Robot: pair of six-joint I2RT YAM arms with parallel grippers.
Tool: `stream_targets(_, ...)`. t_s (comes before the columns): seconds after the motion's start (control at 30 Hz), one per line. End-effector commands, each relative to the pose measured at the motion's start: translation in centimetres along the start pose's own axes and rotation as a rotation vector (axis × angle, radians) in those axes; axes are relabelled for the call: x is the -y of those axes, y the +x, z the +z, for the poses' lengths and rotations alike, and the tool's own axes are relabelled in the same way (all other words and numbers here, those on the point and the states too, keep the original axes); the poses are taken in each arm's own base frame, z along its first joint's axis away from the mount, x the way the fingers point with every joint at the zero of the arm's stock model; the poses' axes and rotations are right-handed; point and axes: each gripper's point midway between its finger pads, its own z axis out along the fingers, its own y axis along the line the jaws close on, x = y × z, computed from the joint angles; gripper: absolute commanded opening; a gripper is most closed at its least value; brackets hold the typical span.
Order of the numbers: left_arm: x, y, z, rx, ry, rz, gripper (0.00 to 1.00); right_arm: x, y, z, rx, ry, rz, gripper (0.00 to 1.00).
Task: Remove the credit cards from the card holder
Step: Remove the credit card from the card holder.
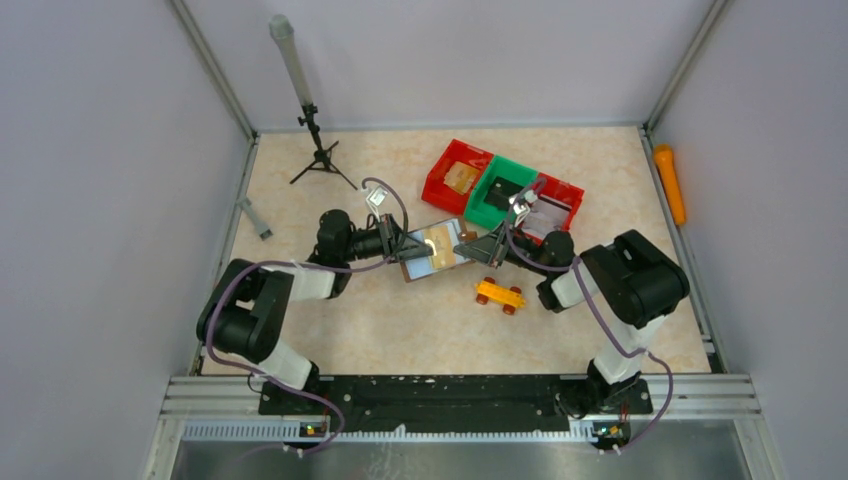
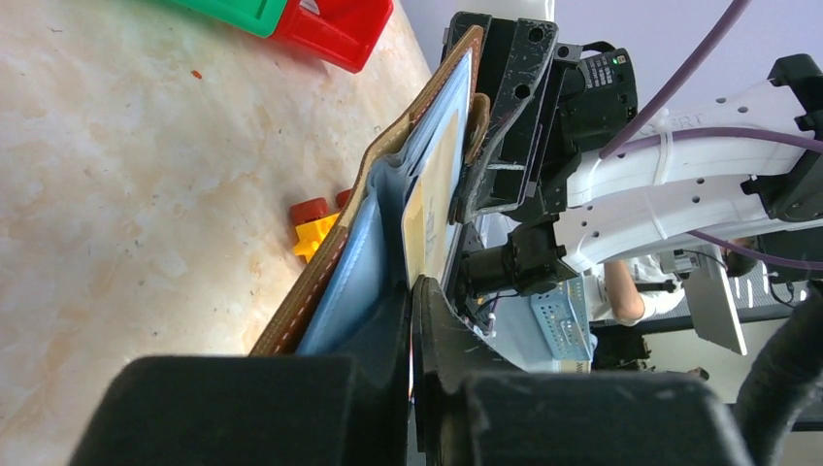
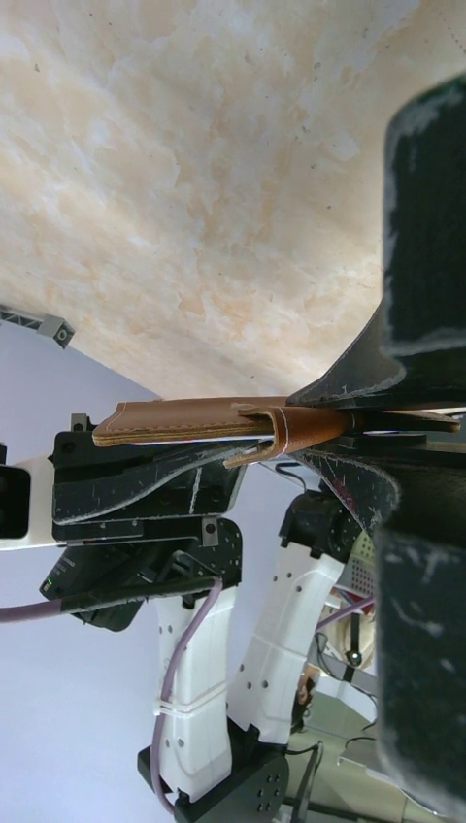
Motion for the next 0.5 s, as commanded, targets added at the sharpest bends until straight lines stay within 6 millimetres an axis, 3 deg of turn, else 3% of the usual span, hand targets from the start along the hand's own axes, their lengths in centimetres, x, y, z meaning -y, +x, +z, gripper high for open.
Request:
stream_targets(0.0, 1.3, -1.3, 0.2, 0.017, 0.041, 0.081, 0.01, -3.4, -1.5, 0.0, 0.061, -0.123, -0.150, 0.00)
stream_targets(0.47, -0.6, -2.8, -1.7, 0.103, -0.067, 0.064, 0.00, -0.9, -4.5, -2.7, 0.216, 0.031, -0.142, 0.00)
